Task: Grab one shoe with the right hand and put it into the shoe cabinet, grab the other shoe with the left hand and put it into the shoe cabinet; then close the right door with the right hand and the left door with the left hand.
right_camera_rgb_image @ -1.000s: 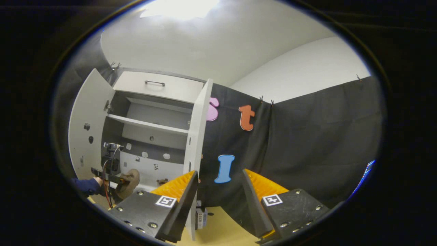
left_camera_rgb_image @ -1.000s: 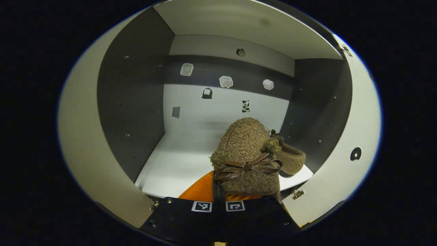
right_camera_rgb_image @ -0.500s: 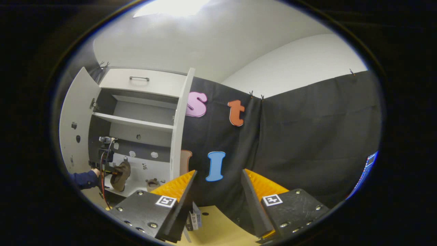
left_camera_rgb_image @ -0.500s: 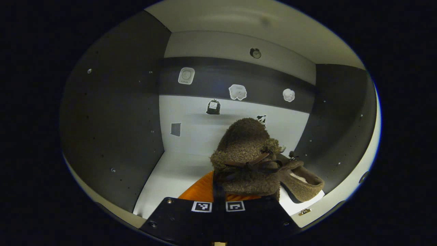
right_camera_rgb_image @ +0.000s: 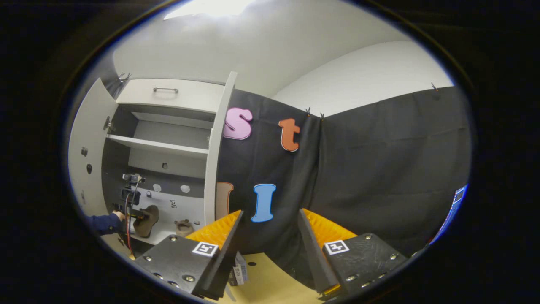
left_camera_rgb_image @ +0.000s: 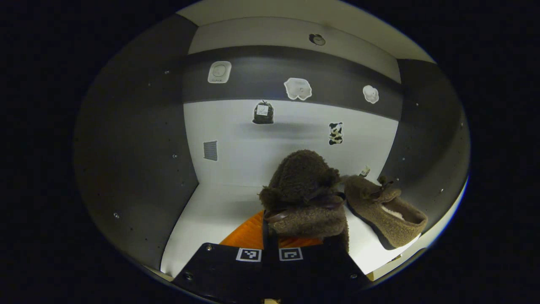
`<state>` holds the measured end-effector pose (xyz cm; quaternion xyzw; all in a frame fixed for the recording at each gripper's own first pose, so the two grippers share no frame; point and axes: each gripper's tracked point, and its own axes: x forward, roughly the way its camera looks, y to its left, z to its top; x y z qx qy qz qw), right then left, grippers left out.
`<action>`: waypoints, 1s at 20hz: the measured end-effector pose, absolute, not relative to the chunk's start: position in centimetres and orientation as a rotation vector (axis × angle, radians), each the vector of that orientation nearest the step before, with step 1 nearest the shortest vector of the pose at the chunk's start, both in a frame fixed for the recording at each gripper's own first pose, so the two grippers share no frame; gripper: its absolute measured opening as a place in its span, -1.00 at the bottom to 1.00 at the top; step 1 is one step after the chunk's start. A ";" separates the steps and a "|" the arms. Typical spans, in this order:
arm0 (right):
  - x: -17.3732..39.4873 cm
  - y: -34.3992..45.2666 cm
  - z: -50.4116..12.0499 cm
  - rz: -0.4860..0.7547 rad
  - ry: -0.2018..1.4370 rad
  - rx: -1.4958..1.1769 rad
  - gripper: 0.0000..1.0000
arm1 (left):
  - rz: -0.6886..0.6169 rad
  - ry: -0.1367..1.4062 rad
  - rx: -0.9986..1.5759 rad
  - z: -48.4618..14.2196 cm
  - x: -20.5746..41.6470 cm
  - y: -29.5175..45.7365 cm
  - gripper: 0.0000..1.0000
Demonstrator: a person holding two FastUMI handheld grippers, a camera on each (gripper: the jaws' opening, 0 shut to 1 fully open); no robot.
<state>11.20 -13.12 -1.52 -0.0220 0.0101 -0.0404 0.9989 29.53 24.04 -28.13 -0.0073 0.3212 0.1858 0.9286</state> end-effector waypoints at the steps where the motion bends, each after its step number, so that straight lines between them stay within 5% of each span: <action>1: 11.2 -13.1 -1.7 -0.084 0.022 -0.051 0.53 | 0.368 0.659 -0.015 -28.3 29.9 23.7 -0.96; 6: 10.9 -13.6 -2.2 -0.095 0.042 -0.069 0.53 | 0.291 0.697 -0.044 -29.8 30.2 21.8 -0.66; 7: 10.9 -13.6 -2.3 -0.093 0.045 -0.061 0.51 | 0.292 0.713 -0.043 -30.2 29.8 21.7 -0.74; 8: 10.9 -13.6 -2.3 -0.094 0.048 -0.056 0.51 | 0.294 0.715 -0.037 -30.2 29.7 21.8 -0.48; 9: 10.9 -13.7 -2.4 -0.093 0.048 -0.053 0.53 | 0.295 0.705 -0.027 -29.9 29.7 22.0 -0.48; 14: 11.2 -13.3 -2.5 -0.071 0.050 -0.046 0.51 | 0.286 0.709 0.029 -28.3 28.6 22.0 0.34; 16: 11.8 -12.7 -3.0 -0.050 0.057 -0.036 0.51 | 0.274 0.697 0.004 -27.2 27.7 21.3 0.52; 20: 12.9 -11.9 -4.8 -0.011 0.094 -0.016 0.53 | 0.241 0.601 0.021 -23.2 26.1 20.1 0.46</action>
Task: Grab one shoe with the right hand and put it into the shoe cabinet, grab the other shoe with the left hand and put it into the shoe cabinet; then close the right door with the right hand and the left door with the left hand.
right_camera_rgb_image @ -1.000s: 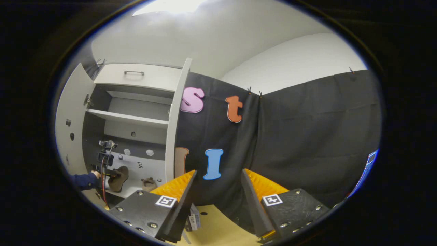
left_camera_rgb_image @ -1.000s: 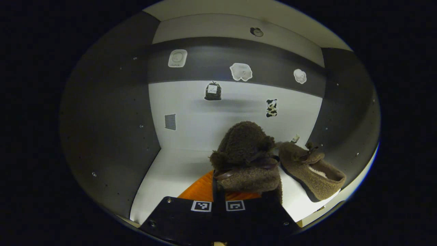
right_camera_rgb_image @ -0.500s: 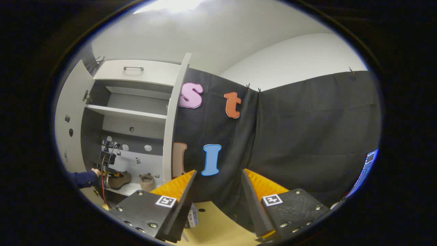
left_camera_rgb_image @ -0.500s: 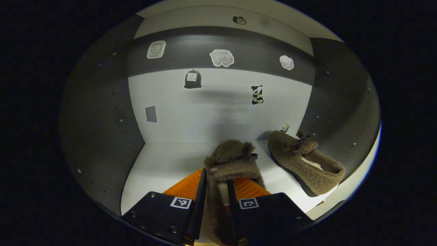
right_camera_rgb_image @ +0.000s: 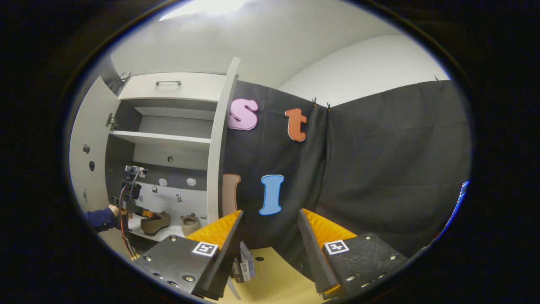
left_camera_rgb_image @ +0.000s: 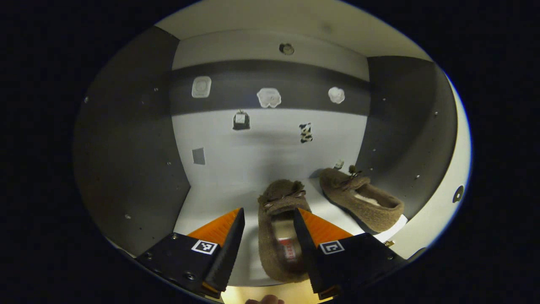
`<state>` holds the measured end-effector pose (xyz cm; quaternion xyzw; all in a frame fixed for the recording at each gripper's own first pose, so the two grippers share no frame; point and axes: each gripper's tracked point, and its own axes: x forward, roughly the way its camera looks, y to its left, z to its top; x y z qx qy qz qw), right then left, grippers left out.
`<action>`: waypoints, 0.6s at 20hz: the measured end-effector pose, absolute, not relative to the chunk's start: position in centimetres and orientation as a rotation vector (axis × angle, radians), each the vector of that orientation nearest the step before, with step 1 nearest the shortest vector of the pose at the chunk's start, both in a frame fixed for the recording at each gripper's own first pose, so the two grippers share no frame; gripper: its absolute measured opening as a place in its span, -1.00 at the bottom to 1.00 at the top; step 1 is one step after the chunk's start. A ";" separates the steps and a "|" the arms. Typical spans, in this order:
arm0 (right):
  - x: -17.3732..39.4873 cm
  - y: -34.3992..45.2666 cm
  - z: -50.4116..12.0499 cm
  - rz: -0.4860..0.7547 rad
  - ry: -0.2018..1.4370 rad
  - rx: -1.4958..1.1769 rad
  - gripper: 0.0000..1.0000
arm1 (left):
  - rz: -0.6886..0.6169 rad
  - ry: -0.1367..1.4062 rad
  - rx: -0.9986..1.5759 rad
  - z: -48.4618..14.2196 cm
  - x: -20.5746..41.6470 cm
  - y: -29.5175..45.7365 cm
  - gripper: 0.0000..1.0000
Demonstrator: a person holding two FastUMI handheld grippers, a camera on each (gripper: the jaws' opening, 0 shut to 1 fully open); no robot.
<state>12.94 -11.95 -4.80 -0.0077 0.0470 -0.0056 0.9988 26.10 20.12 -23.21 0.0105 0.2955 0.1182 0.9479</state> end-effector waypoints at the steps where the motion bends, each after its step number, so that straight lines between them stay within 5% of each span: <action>1: 13.2 -11.7 -5.2 -0.004 0.103 -0.016 0.51 | 0.232 0.573 0.020 -21.9 25.7 19.7 0.52; 5: 14.0 -10.5 -7.5 0.022 0.148 -0.018 0.56 | 0.183 0.463 0.060 -16.5 24.0 17.6 0.94; 12: 14.2 -9.1 -8.6 0.076 0.171 0.024 0.56 | 0.107 0.294 0.099 -7.6 20.0 13.0 0.89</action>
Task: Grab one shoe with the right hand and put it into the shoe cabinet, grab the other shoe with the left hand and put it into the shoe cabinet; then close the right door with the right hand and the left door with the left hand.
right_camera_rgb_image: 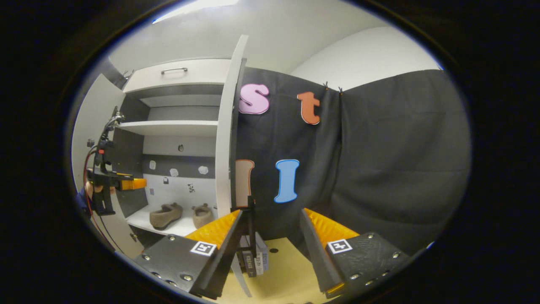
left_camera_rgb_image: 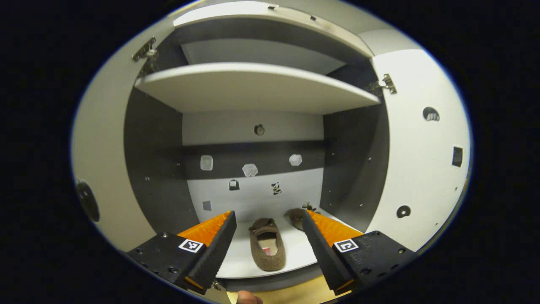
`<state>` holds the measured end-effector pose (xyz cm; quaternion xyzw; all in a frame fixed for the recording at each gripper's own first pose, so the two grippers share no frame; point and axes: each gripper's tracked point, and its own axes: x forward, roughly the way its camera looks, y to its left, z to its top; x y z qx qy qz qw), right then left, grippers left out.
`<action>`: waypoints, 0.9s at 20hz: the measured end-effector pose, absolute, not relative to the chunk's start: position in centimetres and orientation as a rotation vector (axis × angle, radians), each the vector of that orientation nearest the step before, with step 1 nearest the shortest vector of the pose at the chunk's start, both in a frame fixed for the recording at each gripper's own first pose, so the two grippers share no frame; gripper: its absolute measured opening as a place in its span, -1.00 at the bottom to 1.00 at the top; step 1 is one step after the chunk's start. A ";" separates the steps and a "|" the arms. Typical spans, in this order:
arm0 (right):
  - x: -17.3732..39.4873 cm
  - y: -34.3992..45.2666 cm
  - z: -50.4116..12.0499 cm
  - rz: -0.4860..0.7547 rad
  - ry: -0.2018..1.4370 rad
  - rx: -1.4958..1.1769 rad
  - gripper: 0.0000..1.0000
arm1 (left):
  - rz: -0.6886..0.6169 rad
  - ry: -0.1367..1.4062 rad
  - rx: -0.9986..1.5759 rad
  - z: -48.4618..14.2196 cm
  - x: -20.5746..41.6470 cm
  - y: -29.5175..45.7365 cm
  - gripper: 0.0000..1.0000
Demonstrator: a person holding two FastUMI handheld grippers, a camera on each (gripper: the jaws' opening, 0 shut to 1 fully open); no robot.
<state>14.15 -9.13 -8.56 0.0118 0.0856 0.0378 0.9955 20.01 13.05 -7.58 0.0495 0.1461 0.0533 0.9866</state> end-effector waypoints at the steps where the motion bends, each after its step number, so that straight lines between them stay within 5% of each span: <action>1: 14.2 -9.0 -8.7 0.081 0.175 0.022 0.56 | 0.094 0.281 0.100 -6.7 19.3 12.5 0.93; 18: 13.9 -7.1 -9.1 0.151 0.181 -0.025 0.61 | -0.040 0.197 0.076 1.1 12.8 5.8 0.92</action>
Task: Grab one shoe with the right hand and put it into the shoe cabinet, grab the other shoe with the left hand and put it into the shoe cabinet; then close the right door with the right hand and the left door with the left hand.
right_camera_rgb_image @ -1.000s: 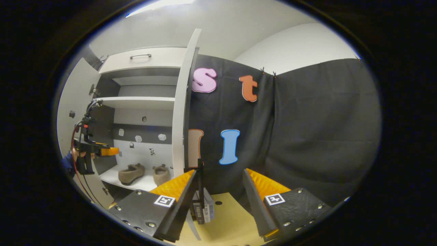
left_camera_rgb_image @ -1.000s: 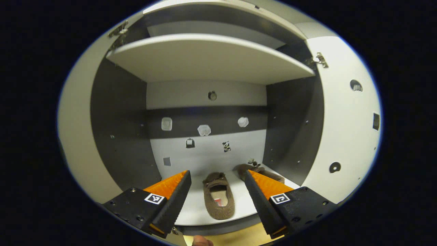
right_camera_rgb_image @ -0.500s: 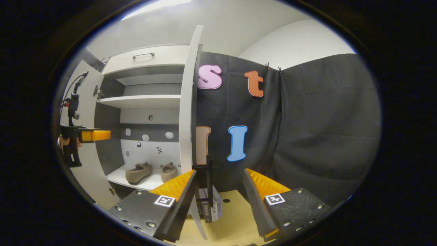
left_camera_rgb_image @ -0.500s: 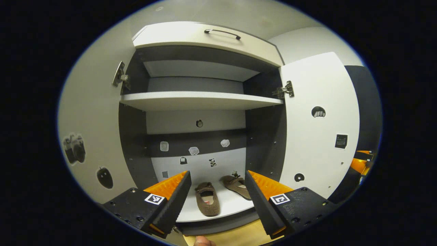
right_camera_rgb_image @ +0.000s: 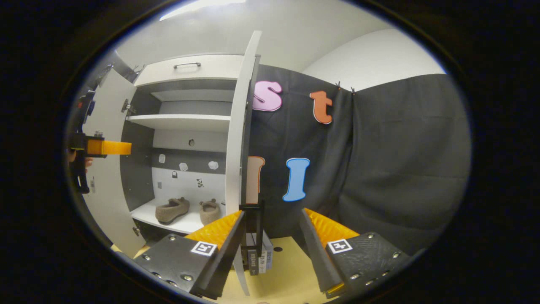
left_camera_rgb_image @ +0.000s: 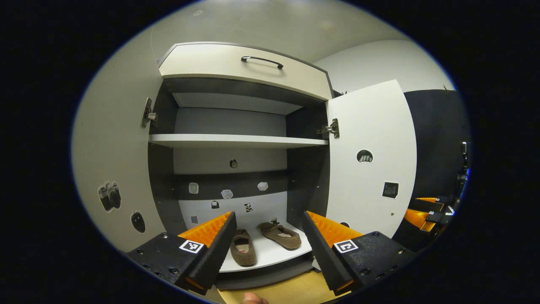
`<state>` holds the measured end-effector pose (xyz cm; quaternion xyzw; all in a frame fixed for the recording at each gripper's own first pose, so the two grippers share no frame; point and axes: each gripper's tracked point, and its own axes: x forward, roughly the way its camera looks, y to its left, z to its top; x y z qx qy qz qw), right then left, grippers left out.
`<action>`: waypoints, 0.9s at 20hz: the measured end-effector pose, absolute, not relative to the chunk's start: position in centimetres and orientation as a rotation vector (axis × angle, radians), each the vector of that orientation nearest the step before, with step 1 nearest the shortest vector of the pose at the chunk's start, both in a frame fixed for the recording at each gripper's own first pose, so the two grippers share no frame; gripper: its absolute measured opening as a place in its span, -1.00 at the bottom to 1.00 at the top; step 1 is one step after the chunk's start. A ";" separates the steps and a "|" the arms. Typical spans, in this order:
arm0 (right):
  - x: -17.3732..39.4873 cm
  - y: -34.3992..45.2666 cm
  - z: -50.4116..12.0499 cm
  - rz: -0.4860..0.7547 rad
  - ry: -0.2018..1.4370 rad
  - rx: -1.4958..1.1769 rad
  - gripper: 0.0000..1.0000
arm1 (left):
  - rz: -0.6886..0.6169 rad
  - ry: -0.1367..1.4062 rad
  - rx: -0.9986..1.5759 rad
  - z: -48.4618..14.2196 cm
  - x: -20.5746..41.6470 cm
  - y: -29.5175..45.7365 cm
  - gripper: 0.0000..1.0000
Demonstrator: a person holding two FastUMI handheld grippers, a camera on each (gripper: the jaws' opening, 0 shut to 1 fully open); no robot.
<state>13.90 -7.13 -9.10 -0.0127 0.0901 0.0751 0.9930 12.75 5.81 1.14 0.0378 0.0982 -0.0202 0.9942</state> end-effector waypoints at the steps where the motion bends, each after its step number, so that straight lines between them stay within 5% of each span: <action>1: 13.8 -6.7 -9.1 0.166 0.183 -0.026 0.61 | -0.041 0.192 0.075 1.4 12.6 5.8 0.92; 18: 13.7 8.4 -10.3 0.563 0.230 0.026 0.66 | 0.071 0.161 0.065 3.4 8.7 9.2 0.93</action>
